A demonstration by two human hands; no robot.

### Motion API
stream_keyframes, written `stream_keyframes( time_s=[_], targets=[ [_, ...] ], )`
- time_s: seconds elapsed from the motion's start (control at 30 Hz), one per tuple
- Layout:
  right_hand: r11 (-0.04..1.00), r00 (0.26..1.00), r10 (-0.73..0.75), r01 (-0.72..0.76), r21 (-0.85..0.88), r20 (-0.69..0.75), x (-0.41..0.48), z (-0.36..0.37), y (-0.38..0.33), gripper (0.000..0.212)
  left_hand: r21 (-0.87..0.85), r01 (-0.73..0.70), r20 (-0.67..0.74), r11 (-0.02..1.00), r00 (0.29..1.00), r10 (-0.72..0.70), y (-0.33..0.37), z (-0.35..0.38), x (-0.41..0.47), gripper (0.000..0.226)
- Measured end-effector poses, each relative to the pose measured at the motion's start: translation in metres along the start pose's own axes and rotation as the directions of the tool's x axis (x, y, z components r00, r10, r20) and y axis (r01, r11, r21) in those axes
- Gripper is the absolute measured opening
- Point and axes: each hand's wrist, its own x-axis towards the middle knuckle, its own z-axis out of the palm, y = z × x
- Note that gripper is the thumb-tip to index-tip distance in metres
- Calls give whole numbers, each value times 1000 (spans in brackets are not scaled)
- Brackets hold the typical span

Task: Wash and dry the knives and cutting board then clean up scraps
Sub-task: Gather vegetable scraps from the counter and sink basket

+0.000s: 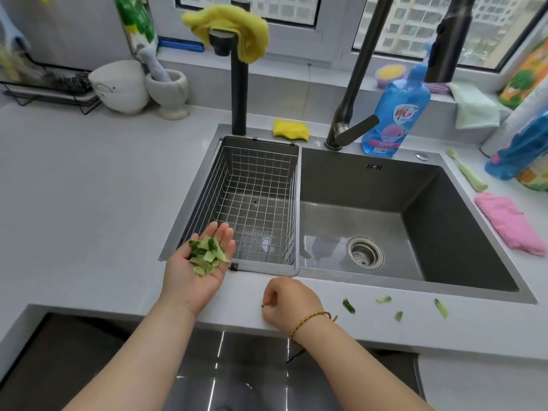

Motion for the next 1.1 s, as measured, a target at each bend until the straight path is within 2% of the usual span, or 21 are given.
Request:
stream_keyframes(
  time_s=[0.13, 0.27, 0.33, 0.4, 0.47, 0.57, 0.63, 0.7, 0.77, 0.83, 0.9, 0.93, 1.03, 1.1],
  targets=[
    [996, 992, 18, -7, 89, -122, -4, 1, 12, 33, -32, 20, 12, 999, 1000, -20, -1, 1, -1, 58],
    [936, 975, 103, -28, 351, -198, -5, -3, 25, 35, -45, 55, 13, 997, 998, -55, -5, 3, 0, 58],
    [892, 959, 128, 1, 452, -253, -6, -8, 27, 34, -46, 75, 16, 996, 997, -75, -10, 7, 1, 57],
    [874, 935, 92, 88, 478, -342, -6, -17, 23, 35, -34, 108, 13, 994, 994, -108, -21, 12, 3, 56],
    [891, 887, 14, 198, 409, -461, -6, -24, 16, 33, -19, 157, 21, 987, 987, -157, -36, 21, 6, 49],
    [933, 747, -108, 304, 194, -656, -3, -29, 5, 8, -21, 234, 37, 972, 972, -233, -61, 36, 9, 38],
    [951, 634, -180, 307, 31, -752, -1, -31, 7, 7, -22, 281, 63, 959, 958, -279, -74, 45, 12, 38],
    [963, 565, -220, 256, -85, -795, -2, -36, 16, 17, -4, 327, 80, 945, 942, -326, -87, 54, 13, 39],
    [964, 528, -223, 245, -104, -819, -7, -43, 29, 24, -26, 366, 105, 930, 926, -362, -100, 60, 14, 42],
    [966, 508, -147, 257, -13, -849, -15, -49, 46, 23, -42, 391, 111, 919, 916, -385, -111, 65, 15, 43],
    [975, 537, -20, 196, 102, -843, -27, -54, 66, 17, -27, 399, 107, 917, 913, -394, -120, 68, 17, 42],
    [980, 587, 63, 118, 163, -807, -33, -56, 75, 13, -24, 398, 111, 917, 913, -393, -121, 68, 17, 44],
    [957, 810, 282, -198, 213, -514, -51, -55, 108, 19, -22, 398, 120, 917, 912, -392, -126, 70, 22, 56],
    [939, 872, 340, -294, 178, -352, -56, -47, 118, 23, -14, 395, 117, 919, 913, -390, -127, 71, 25, 60]
  ],
)
